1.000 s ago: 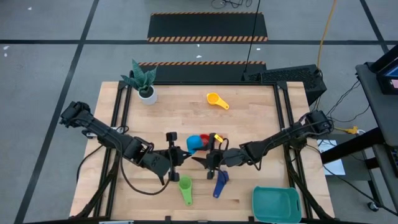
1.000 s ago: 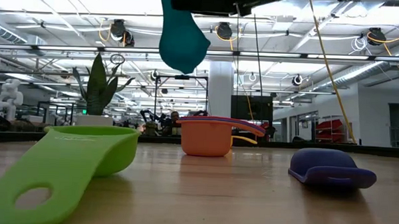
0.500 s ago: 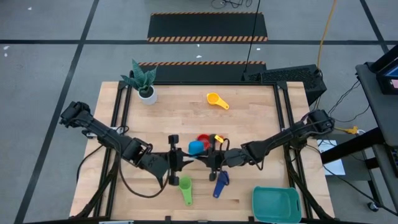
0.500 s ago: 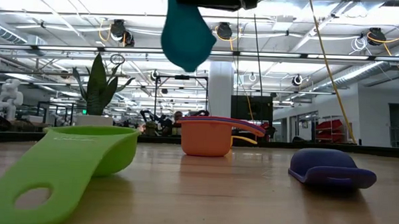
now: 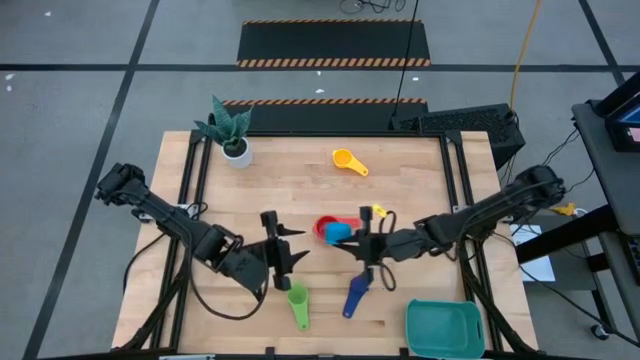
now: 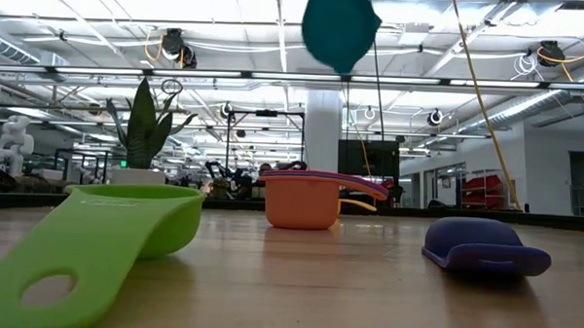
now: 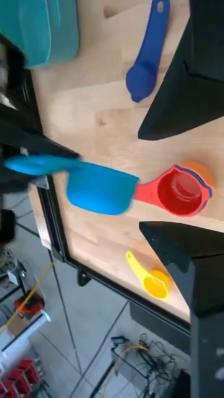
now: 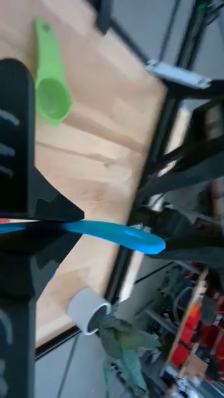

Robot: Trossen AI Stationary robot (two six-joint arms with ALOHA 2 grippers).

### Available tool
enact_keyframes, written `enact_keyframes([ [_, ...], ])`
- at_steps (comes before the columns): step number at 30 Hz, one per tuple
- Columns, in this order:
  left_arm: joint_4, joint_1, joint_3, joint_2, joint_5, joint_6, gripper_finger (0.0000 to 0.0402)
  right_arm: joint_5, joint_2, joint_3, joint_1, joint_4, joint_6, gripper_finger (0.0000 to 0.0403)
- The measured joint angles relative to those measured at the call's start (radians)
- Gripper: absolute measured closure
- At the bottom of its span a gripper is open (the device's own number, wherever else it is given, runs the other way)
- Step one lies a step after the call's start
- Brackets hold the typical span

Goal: Nest measuring cups in basket
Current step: Stack the light blue measuring cup on top of the orange measuring cup

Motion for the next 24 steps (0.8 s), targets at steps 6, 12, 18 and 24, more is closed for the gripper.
enact_keyframes([
  [6,-0.025,0.038,-0.011,0.0,-0.001,-0.075,0.0172,-0.001,-0.096,-0.103,0.026,0.15,-0.019,0.0402],
  [12,-0.023,0.063,-0.021,0.0,0.038,-0.08,0.0172,-0.001,-0.178,-0.213,0.047,0.351,-0.058,0.0402],
  [18,0.046,0.096,-0.023,0.029,0.096,-0.059,0.0172,-0.003,-0.223,-0.273,0.054,0.433,-0.086,0.0402],
  [24,0.192,0.126,-0.019,0.094,0.174,0.022,0.0172,-0.004,-0.235,-0.279,0.079,0.489,-0.102,0.0403],
])
